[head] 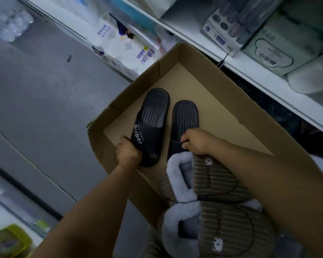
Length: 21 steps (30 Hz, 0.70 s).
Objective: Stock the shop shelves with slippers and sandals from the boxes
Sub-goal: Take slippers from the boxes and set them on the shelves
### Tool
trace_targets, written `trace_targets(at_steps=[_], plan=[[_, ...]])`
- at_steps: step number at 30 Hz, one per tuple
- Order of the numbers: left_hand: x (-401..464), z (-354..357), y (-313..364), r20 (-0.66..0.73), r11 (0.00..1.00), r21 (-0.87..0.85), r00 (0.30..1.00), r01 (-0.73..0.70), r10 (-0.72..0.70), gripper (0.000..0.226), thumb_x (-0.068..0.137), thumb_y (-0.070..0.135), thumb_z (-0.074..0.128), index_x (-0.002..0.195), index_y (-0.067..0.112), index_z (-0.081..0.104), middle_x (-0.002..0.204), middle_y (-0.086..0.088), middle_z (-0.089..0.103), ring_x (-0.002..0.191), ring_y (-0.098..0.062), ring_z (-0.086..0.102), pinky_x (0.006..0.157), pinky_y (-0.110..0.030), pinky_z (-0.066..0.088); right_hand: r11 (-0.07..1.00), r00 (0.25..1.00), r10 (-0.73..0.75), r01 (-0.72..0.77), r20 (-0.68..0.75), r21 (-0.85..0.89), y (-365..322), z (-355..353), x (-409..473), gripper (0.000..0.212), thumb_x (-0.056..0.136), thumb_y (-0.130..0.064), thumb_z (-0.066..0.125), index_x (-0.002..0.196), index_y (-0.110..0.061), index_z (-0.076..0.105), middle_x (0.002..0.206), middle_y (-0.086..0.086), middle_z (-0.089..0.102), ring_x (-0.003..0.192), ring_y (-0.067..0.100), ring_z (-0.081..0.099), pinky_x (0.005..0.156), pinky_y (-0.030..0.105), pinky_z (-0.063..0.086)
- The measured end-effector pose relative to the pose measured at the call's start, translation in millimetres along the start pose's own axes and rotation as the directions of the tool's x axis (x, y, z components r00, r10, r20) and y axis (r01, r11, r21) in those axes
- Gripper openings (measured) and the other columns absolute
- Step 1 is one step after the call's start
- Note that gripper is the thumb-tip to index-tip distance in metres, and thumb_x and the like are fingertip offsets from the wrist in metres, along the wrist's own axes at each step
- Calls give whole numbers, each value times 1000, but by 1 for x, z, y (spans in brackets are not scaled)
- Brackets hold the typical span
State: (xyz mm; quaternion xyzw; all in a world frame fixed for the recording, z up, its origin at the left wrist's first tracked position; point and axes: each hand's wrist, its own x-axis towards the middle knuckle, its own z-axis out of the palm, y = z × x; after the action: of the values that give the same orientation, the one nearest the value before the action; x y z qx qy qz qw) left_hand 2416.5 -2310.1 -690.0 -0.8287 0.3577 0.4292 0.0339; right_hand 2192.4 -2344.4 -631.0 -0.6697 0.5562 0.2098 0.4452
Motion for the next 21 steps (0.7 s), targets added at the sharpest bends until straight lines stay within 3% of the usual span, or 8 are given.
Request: trace_targets(at_steps=[5, 9, 11, 13, 15, 19, 21], plan=[[-1, 2, 7, 132, 985, -172, 991, -3, 26, 43, 81, 13, 72, 118, 9, 50, 121, -14, 58, 111, -32, 57, 95, -39, 49, 1000, 998, 23, -22, -51, 17, 17, -4, -4, 39, 93, -16, 50, 57, -26, 40, 65, -2, 47, 72, 21, 50, 63, 31, 38], [-20, -4, 21, 184, 877, -477, 982, 55, 39, 20, 88, 9, 64, 105, 14, 55, 117, -11, 62, 101, -28, 60, 92, -41, 52, 996, 975, 43, -58, -216, -63, 23, -12, -21, 15, 94, -13, 46, 85, -17, 57, 89, 1, 62, 77, 18, 52, 52, 29, 31], [-33, -9, 30, 221, 824, -562, 973, 69, 69, 20, 91, 7, 60, 107, 15, 53, 114, -8, 61, 94, -25, 58, 78, -40, 55, 986, 942, 25, -79, -334, -149, 24, -18, -34, 18, 95, -13, 45, 104, -18, 60, 93, -3, 61, 82, 16, 51, 51, 28, 27], [-47, -18, 39, 242, 789, -610, 965, 70, 102, 21, 92, 6, 59, 111, 14, 53, 111, -7, 60, 92, -23, 57, 64, -32, 51, 962, 898, -32, -91, -438, -257, 27, -25, -47, 20, 96, -12, 44, 108, -17, 59, 98, 0, 63, 91, 19, 51, 54, 28, 28], [-59, -27, 44, 276, 761, -645, 950, 71, 144, 27, 92, 7, 57, 119, 12, 54, 117, -7, 61, 99, -24, 58, 64, -30, 50, 944, 861, -55, -121, -505, -308, 31, -33, -61, 18, 95, -8, 43, 105, -14, 57, 101, 3, 62, 96, 20, 49, 57, 29, 31], [-87, -48, 47, 340, 694, -715, 910, 87, 236, 30, 93, 5, 54, 122, 15, 55, 119, -8, 63, 105, -25, 60, 69, -34, 53, 977, 821, -23, -102, -570, -187, 39, -46, -97, 15, 97, -10, 44, 104, -12, 57, 102, 6, 60, 95, 20, 44, 69, 38, 45], [-104, -55, 46, 354, 683, -727, 891, 70, 286, 30, 93, 5, 54, 121, 16, 56, 119, -7, 64, 103, -24, 61, 66, -33, 55, 993, 828, -18, -52, -560, -108, 42, -51, -119, 15, 98, -14, 43, 102, -14, 57, 100, 6, 59, 93, 19, 44, 72, 38, 44]])
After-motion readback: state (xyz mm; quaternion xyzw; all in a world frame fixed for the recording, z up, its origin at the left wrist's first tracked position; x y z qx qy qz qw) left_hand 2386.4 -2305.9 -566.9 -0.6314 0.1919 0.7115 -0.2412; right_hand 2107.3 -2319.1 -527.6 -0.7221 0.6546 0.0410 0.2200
